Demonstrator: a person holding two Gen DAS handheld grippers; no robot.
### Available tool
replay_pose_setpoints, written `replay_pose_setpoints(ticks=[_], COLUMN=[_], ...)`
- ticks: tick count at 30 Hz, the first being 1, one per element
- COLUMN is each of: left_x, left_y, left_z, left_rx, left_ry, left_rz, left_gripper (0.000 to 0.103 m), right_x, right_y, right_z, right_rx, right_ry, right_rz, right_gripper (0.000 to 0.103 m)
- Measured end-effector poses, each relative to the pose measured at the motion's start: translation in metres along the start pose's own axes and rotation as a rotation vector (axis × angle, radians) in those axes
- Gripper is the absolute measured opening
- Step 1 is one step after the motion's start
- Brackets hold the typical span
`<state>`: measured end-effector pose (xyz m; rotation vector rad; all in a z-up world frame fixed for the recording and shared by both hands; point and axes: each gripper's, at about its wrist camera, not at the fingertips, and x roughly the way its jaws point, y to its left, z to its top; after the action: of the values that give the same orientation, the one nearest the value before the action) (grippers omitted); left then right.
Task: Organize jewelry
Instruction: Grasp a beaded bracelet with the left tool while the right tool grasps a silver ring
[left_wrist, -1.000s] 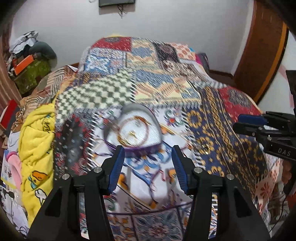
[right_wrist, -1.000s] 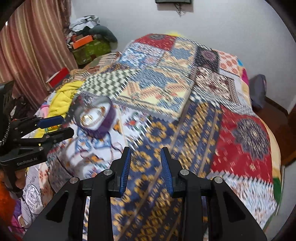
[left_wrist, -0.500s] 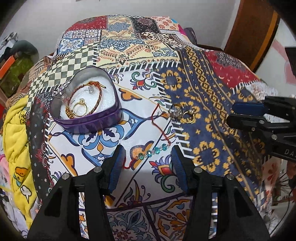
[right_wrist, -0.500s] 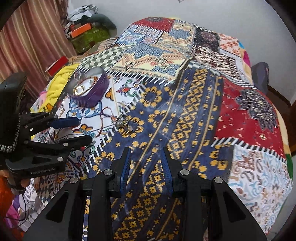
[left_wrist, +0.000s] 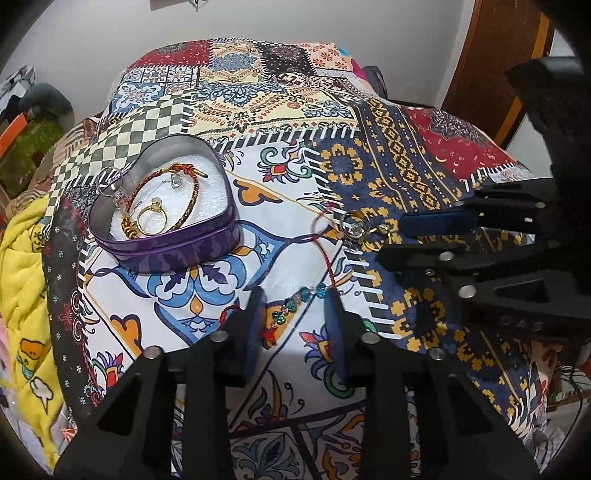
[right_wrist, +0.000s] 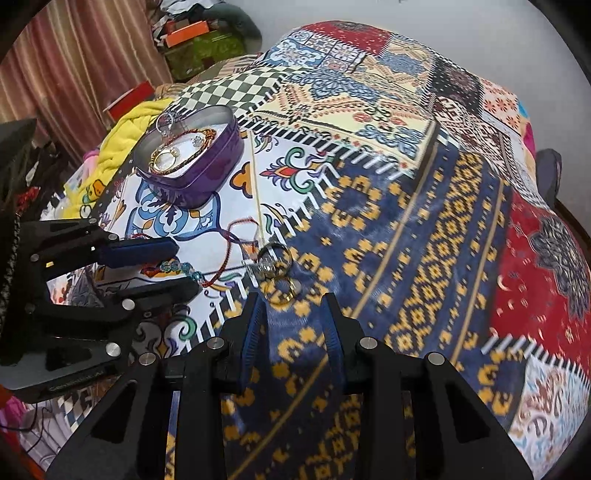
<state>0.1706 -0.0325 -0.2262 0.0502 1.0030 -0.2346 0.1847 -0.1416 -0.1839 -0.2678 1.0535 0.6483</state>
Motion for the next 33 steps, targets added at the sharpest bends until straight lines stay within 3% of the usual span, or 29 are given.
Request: replay_pose_setpoints(ticks=[6, 8, 11, 18, 33], left_x=[-0.001, -0.001, -0.002, -0.017, -0.099], left_y=[0.007, 0.011, 0.016, 0.007, 0.014], left_z=[0.000, -0.001, -0.002, -0.004, 0.010], left_rx=[-0.026, -0.041, -0.076, -0.071, -0.086], left_ry=[-0.003, -0.010, -0.015, -0.021, -0.189], left_rz=[-0.012, -0.029, -0.059, -0.027, 0.007], left_gripper=[0.013, 0.005, 0.005, 0.005, 0.005], right_x=[0.006, 0.006, 0.003, -0.017, -0.079], right_y=[0.001, 0.000, -0.001, 0.001, 0.011], right_z=[0.003, 0.002, 0.000, -0.011, 0.003], right_rx=[-0.003, 0.022, 0.050, 0.064, 0.064], right_ry=[-0.018, -0.019, -0.024, -0.048, -0.196], right_rz=[0.011, 0.013, 0.021, -0.002, -0.033], right_gripper=[0.029, 0.019, 0.019, 0.018, 0.018])
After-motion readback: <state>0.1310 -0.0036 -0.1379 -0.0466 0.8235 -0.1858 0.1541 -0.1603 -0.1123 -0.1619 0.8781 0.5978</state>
